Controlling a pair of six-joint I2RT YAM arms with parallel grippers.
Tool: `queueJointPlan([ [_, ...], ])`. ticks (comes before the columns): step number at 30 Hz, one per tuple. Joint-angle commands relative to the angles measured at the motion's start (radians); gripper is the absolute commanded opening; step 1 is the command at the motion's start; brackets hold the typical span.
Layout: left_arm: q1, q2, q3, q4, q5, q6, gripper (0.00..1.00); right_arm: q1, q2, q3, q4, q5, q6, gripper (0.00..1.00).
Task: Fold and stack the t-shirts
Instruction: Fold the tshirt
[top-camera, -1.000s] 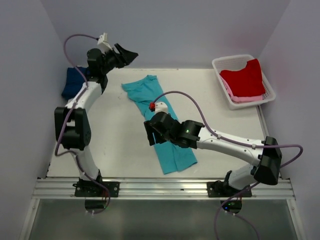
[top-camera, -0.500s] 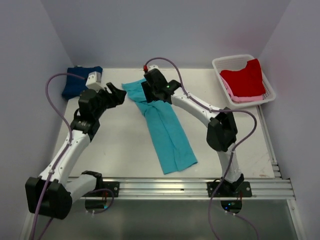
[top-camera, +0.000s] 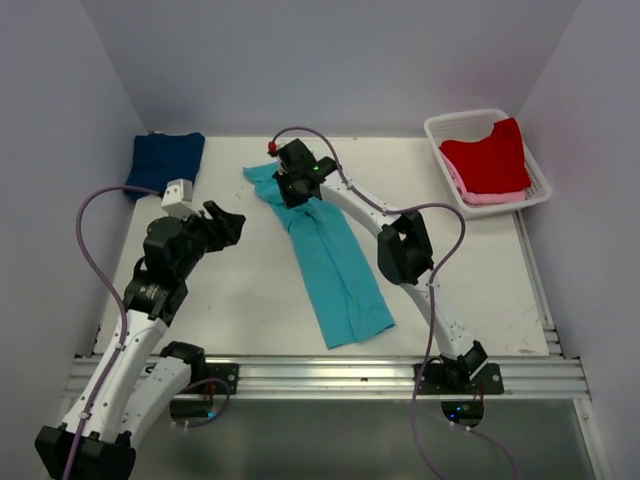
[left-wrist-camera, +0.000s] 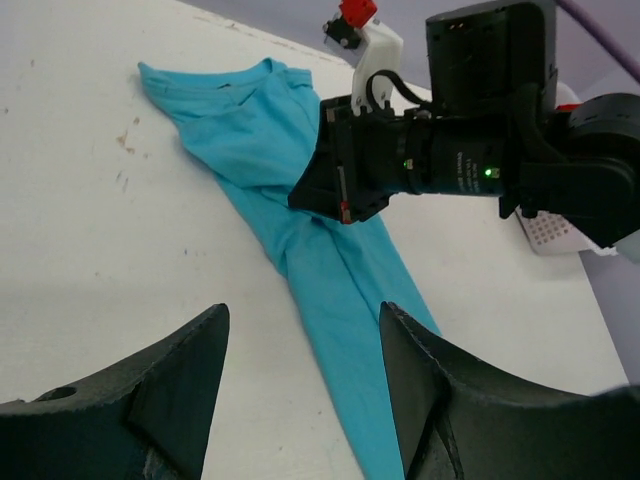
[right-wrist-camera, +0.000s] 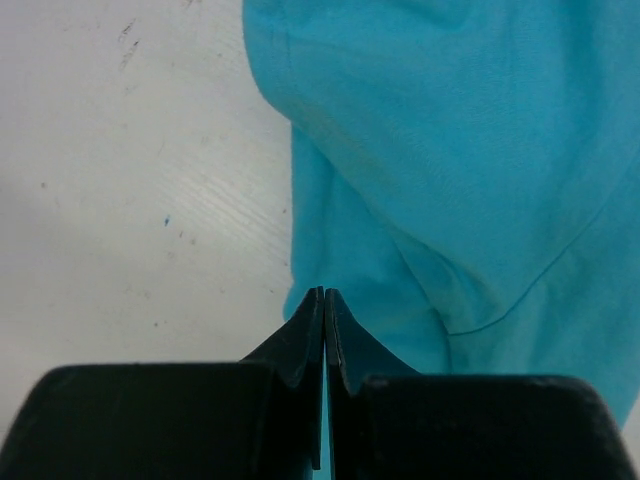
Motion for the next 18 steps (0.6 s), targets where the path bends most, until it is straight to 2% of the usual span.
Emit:
queueJointPlan([
  [1, -0.007, -0.005, -0.025, -0.046, -0.018, 0.002, 0.65, -0.005, 0.034, 0.044, -0.007, -0.122, 0.019, 0.00],
  [4, -0.007, 0.011, -0.034, -0.041, -0.002, -0.001, 0.65, -0.007, 0.080, 0.083, -0.018, -0.137, 0.021, 0.01],
  [9, -0.007, 0.021, -0.034, -0.047, -0.003, -0.002, 0.65, -0.028, 0.132, 0.128, -0.014, -0.162, 0.039, 0.08],
  [15, -0.007, 0.012, -0.026, -0.058, -0.006, 0.004, 0.65, -0.039, 0.135, 0.131, 0.012, -0.142, 0.039, 0.18],
  [18, -0.007, 0.012, -0.028, -0.061, -0.001, 0.005, 0.65, -0.041, 0.120, 0.127, 0.020, -0.143, 0.033, 0.20],
])
